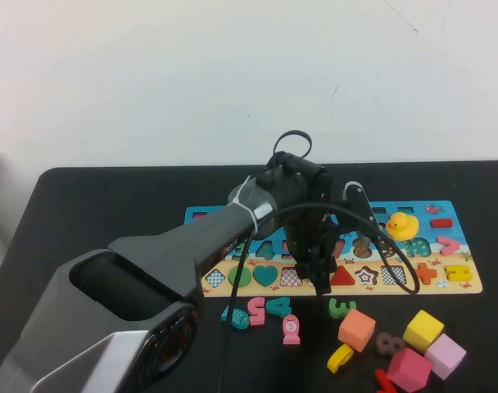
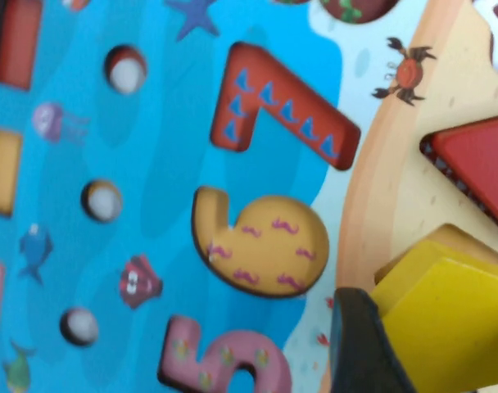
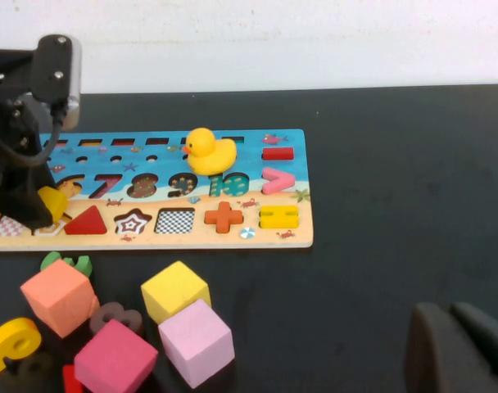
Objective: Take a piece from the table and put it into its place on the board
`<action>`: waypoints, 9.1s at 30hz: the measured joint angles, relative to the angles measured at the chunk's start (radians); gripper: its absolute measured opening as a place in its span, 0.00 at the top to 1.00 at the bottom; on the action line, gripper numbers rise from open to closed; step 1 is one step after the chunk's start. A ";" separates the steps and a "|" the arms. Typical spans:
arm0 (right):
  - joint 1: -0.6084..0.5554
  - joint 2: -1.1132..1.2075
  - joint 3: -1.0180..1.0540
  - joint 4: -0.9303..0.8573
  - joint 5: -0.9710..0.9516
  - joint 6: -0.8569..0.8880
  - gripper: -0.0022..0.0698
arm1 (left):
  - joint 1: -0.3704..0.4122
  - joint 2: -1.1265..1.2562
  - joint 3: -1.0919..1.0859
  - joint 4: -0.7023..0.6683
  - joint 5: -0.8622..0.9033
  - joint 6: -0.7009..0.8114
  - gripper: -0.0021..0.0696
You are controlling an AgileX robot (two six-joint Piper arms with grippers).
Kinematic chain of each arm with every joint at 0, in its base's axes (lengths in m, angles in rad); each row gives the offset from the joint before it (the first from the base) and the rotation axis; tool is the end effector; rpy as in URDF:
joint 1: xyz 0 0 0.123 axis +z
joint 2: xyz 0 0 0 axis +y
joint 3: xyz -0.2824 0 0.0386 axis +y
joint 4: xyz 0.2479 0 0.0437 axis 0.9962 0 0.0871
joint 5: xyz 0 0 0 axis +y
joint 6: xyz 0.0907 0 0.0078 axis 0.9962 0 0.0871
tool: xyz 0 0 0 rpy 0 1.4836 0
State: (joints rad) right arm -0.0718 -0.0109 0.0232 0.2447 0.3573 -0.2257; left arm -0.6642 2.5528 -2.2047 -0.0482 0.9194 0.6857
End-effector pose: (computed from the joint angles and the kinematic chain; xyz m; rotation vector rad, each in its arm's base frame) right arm 0.0534 0.0039 0.1746 0.0106 1.8425 0.0308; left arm 0.4221 -0.3349 0.1201 1.6952 2.1657 -0.0548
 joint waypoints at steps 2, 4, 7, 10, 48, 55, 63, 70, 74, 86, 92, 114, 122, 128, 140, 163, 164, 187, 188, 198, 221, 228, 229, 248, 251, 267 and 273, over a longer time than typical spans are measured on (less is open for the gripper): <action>0.000 0.000 0.000 0.000 0.000 0.000 0.94 | 0.000 0.004 0.000 0.002 -0.012 0.022 0.54; 0.000 0.000 0.000 0.000 0.000 0.000 0.94 | 0.000 0.004 0.000 0.002 -0.023 0.035 0.54; 0.000 0.000 0.000 0.000 0.000 0.000 0.94 | 0.000 0.004 0.000 -0.003 -0.027 0.038 0.54; 0.000 0.000 0.000 0.000 0.000 0.000 0.94 | 0.000 0.004 0.000 -0.025 -0.003 0.040 0.54; 0.000 0.000 0.000 0.000 0.000 0.000 0.94 | 0.000 0.012 0.000 -0.040 -0.005 0.080 0.54; 0.000 0.000 0.000 0.000 0.000 0.000 0.94 | 0.000 0.016 0.000 -0.030 -0.005 0.148 0.54; 0.000 0.000 0.000 0.000 0.000 0.000 0.94 | 0.000 0.016 0.000 -0.016 -0.005 0.155 0.54; 0.000 0.000 0.000 0.000 0.000 0.000 0.94 | 0.000 0.016 0.000 -0.015 -0.005 0.160 0.52; 0.000 0.000 0.000 0.000 0.000 0.000 0.94 | 0.000 0.016 0.000 -0.015 -0.005 0.163 0.44; 0.000 0.000 0.000 0.000 0.000 0.000 0.94 | 0.000 0.012 0.000 -0.015 -0.003 0.164 0.42; 0.000 0.000 0.000 0.000 0.000 0.000 0.94 | 0.000 -0.018 0.000 -0.031 0.039 0.164 0.42; 0.000 0.000 0.000 0.000 0.000 0.000 0.94 | 0.000 -0.040 0.000 0.048 -0.119 -0.069 0.97; 0.000 0.000 0.000 0.000 0.000 0.000 0.94 | 0.000 0.012 0.000 0.055 -0.078 -0.083 0.97; 0.000 0.000 0.000 0.000 0.000 0.000 0.94 | 0.000 0.016 0.000 0.055 -0.074 -0.086 0.97; 0.000 0.000 0.000 0.000 0.000 0.000 0.94 | 0.000 -0.060 0.000 0.107 -0.052 -0.127 0.97; 0.000 0.000 0.000 0.000 0.000 0.000 0.94 | 0.055 -0.732 0.169 -0.180 0.266 -0.086 0.97; 0.000 0.000 0.000 0.000 0.000 0.000 0.94 | 0.046 -0.774 0.224 -0.167 0.237 -0.094 0.97; 0.000 0.000 0.000 0.000 0.000 0.000 0.94 | 0.036 -1.658 1.196 0.368 -0.125 -0.820 0.97; 0.000 0.000 0.000 0.000 0.000 0.000 0.94 | 0.036 -1.685 1.230 0.384 -0.146 -0.836 0.97; 0.000 0.000 0.000 0.000 0.000 0.000 0.94 | 0.258 -2.060 1.745 0.389 -0.565 -1.053 0.97; 0.000 0.000 0.000 0.000 0.000 0.000 0.94 | 0.696 -2.563 2.224 0.096 -0.781 -0.731 0.97; 0.000 0.000 0.000 0.000 0.000 0.000 0.94 | 0.696 -2.566 2.224 -0.144 -0.682 -0.476 0.97; 0.000 0.000 0.000 0.000 0.000 0.000 0.94 | 0.696 -2.566 2.224 -0.157 -0.649 -0.467 0.97; 0.000 0.000 0.000 0.000 0.000 0.000 0.94 | 0.696 -2.566 2.222 -0.215 -0.606 -0.403 0.97; 0.000 0.000 0.000 0.000 0.000 0.000 0.94 | 0.688 -2.566 2.222 -0.210 -0.605 -0.403 0.97; 0.000 0.000 0.000 0.000 0.000 0.000 0.94 | 0.666 -2.566 2.222 -0.145 -0.604 -0.513 0.97; 0.000 0.000 0.000 0.000 0.000 0.000 0.94 | 0.666 -2.566 2.222 -0.142 -0.604 -0.514 0.97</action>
State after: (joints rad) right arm -0.0718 -0.0109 0.0232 0.2447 0.3573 -0.2257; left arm 0.0017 -0.0136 0.0174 -0.1899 0.3157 0.1718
